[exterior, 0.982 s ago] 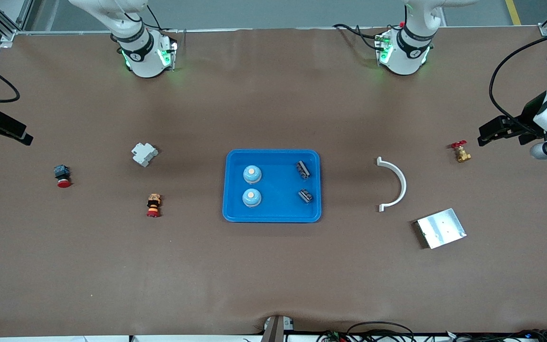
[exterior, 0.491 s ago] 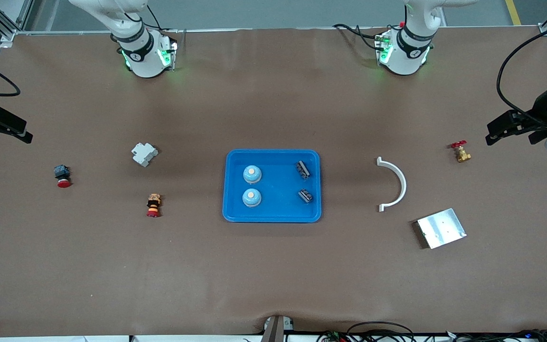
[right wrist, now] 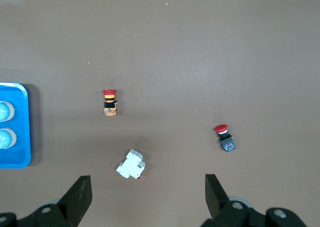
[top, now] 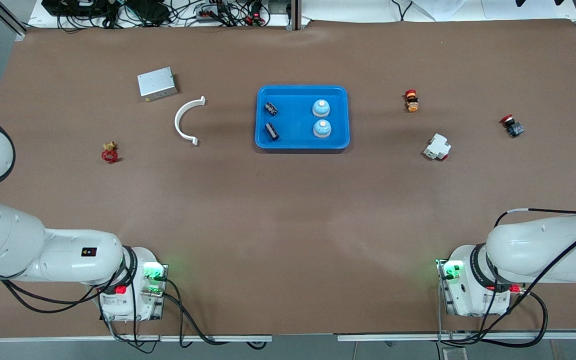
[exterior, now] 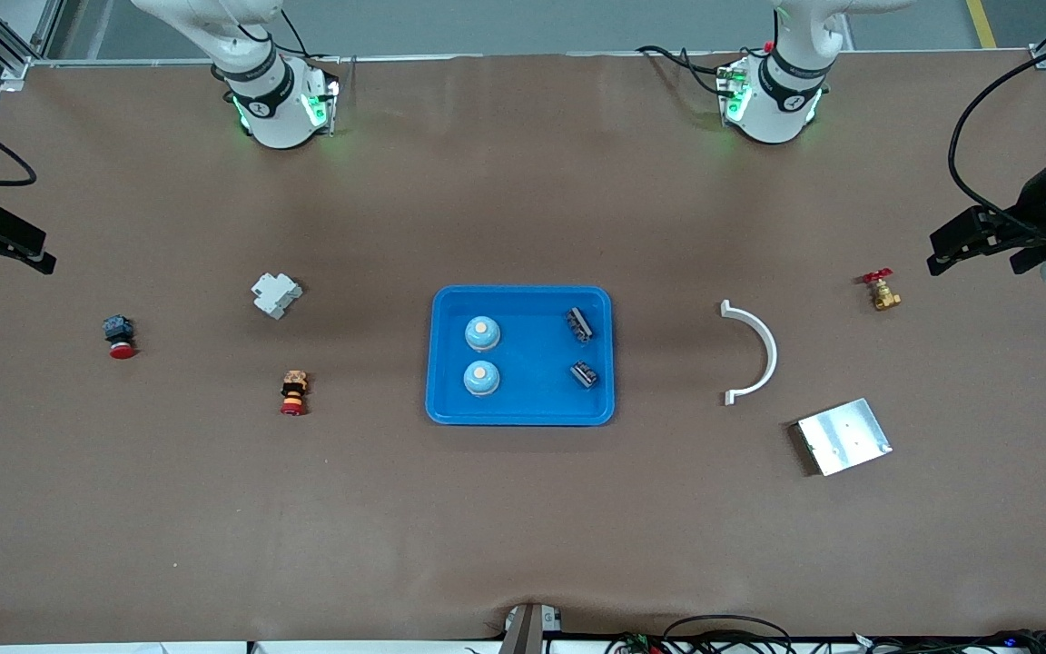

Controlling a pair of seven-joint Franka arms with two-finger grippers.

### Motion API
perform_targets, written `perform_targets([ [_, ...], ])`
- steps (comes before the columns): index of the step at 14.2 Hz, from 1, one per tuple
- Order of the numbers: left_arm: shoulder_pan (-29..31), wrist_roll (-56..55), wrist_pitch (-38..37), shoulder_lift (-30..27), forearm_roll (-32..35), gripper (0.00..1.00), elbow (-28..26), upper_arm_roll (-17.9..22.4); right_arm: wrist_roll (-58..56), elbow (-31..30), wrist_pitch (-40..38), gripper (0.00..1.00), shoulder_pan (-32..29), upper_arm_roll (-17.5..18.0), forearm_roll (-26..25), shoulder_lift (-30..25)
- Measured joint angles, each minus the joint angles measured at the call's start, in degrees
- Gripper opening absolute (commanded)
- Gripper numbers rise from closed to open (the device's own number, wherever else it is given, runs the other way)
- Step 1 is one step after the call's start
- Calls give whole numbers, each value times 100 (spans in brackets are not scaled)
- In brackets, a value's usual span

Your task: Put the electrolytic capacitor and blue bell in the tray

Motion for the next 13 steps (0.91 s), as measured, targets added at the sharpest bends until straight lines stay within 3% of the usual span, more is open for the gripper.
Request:
perform_targets([
  [8,-3,0,0,0,0,100,-14,-3,170,-19,0,100,0,5,28,3],
  [13,-2,-2,0,0,0,100,-16,-3,133,-30,0,100,-119,-4,402,19],
])
